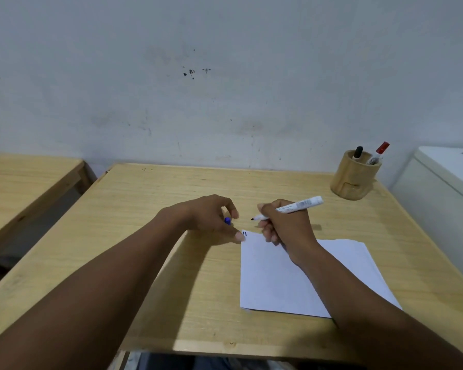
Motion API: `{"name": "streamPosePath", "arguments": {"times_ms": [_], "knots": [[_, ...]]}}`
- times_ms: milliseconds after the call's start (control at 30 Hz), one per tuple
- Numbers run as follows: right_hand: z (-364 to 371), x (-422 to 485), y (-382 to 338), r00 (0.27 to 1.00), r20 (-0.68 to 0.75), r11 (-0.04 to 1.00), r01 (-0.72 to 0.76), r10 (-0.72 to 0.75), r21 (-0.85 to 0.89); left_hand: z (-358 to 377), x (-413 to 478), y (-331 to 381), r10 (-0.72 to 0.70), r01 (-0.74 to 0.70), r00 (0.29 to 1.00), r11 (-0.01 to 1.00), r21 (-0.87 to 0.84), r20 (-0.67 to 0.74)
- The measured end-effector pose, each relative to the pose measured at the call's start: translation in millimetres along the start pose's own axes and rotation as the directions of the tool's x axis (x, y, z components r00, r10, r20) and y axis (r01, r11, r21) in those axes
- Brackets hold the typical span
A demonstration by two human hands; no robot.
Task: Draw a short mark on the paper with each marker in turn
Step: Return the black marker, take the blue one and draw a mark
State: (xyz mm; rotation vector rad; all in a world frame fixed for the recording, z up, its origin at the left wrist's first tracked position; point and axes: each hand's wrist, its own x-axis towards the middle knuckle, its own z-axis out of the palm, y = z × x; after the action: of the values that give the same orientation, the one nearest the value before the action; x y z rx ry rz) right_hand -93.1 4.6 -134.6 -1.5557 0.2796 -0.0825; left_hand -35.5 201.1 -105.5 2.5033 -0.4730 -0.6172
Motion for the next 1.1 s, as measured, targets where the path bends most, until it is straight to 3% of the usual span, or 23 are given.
{"name": "streamPosePath", "arguments": {"times_ms": [100, 200, 300, 367, 433, 533, 800, 967, 1100], "knots": [[-10, 9, -16, 0.99, -0.084, 0.957, -0.084, 0.111, 0.279, -4, 4, -8, 0.079, -0.083, 0.99, 0.996, -0.029, -0.117], [-28, 20, -42, 0.989, -0.123, 0.933, -0.029, 0.077, 0.358, -13, 11, -1, 0.093, -0.166, 0.964, 0.944, -0.286, -0.251], [-50, 28, -72, 0.999, -0.045, 0.957, 0.014, -0.001, 0.29, -29, 24, 26, 0.097, -0.283, 0.937, 0.772, -0.569, -0.335], [-65, 32, -91, 1.0, 0.008, 0.934, 0.003, -0.007, 0.357, -35, 36, 53, 0.104, -0.332, 0.932, 0.632, -0.7, -0.347], [-79, 35, -105, 1.0, 0.007, 0.912, 0.005, -0.009, 0.409, -38, 50, 79, 0.118, -0.344, 0.935, 0.523, -0.78, -0.334], [-94, 40, -117, 0.999, -0.042, 0.913, 0.048, -0.034, 0.404, -34, 69, 113, 0.154, -0.326, 0.945, 0.449, -0.832, -0.287], [-123, 67, -123, 0.993, -0.095, 0.93, 0.093, -0.063, 0.356, -25, 105, 166, 0.267, -0.326, 0.938, 0.461, -0.825, -0.221], [-134, 83, -126, 0.997, -0.04, 0.914, 0.078, -0.067, 0.398, -32, 121, 182, 0.284, -0.357, 0.928, 0.481, -0.801, -0.243], [-159, 93, -138, 1.0, 0.008, 0.983, -0.013, 0.012, 0.182, -43, 134, 192, 0.268, -0.432, 0.902, 0.56, -0.707, -0.338]]}}
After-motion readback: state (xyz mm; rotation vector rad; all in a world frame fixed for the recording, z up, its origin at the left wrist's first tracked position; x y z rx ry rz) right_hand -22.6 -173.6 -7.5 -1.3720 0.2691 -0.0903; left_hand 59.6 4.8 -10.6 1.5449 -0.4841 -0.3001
